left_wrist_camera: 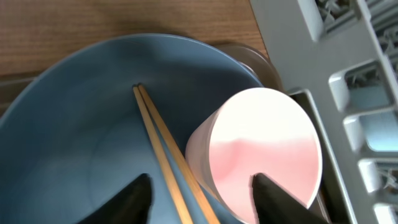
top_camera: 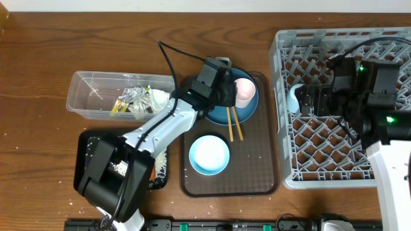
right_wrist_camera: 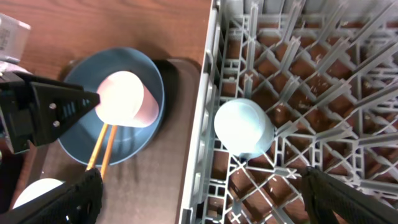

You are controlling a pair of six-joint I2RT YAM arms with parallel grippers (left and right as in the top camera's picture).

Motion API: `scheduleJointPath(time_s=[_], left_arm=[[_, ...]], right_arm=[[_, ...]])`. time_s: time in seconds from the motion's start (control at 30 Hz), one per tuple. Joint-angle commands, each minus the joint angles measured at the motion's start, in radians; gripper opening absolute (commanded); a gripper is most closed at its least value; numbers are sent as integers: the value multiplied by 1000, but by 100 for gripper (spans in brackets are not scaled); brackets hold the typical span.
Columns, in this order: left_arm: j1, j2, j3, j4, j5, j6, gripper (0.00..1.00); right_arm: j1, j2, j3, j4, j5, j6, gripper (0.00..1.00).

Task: Sort waste into correct bins and load items into the dishwasher rack
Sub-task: 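Grasp the pink cup with the left gripper and lift it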

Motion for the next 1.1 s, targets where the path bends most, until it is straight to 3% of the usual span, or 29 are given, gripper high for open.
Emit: scheduleJointPath(time_s=[0.0,0.23,0.33,0.47,0.53,0.6,0.7,0.97,1.07], left_arm=[[-1,11,6,5,-16,6,44],[-4,59,6,45,-16,6,43],[-4,69,6,52,-16,6,36],[-3,66,6,53,-16,6,34],[-3,64,6,62,-16,6,28],[-3,61,6,77,-12,6,14],[-3,50,6,100,-11,7,6],[-1,-43,6,103,3,7,6],[19,-101,6,69,83,8,6]], right_arm=[[11,27,8,0,-3,-5,99],[11,61,8,4,0,-5,99],[11,61,8,4,0,-5,99],[11,61,8,5,1,-5,99],[11,61,8,5,1,-5,99],[11,61,8,5,1,-5,99],[11,61,8,5,1,-5,99],[11,61,8,6,0,-5,99],[11,61,8,6,0,-5,99]])
